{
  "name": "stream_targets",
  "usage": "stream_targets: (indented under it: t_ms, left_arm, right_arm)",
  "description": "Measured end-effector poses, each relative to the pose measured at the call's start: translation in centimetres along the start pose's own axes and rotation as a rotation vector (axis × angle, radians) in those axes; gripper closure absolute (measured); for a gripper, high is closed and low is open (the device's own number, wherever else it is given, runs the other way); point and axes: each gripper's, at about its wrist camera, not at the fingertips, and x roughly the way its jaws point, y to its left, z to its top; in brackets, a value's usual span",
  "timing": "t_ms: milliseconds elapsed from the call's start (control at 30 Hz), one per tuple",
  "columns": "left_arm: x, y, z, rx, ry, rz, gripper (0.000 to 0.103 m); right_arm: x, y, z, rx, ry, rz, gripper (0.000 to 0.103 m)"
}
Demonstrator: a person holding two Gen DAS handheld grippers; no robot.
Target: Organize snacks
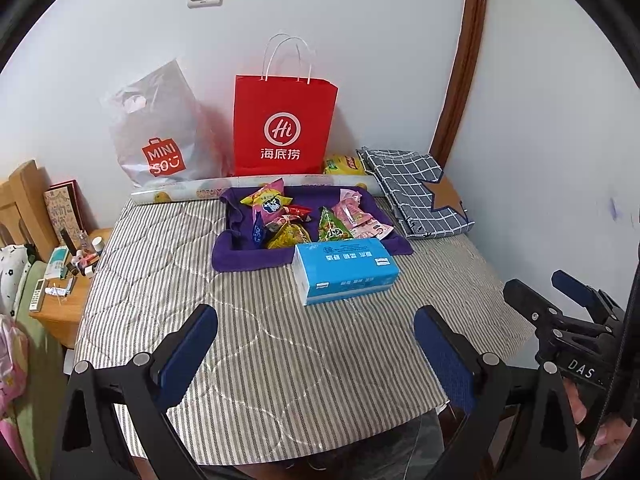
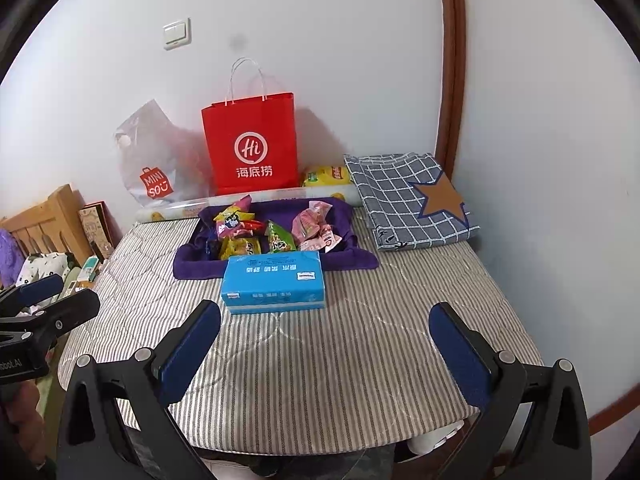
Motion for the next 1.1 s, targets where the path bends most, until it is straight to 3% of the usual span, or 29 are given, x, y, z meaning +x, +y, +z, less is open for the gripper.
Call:
stream_targets:
  t_ms: [1100]
  left_arm:
    - [-0.84, 0.51, -0.24, -0.013, -0.014, 0.009, 0.004]
  right_arm:
    - [-0.88, 0.82, -0.29, -0.020, -0.011, 0.000, 0.001]
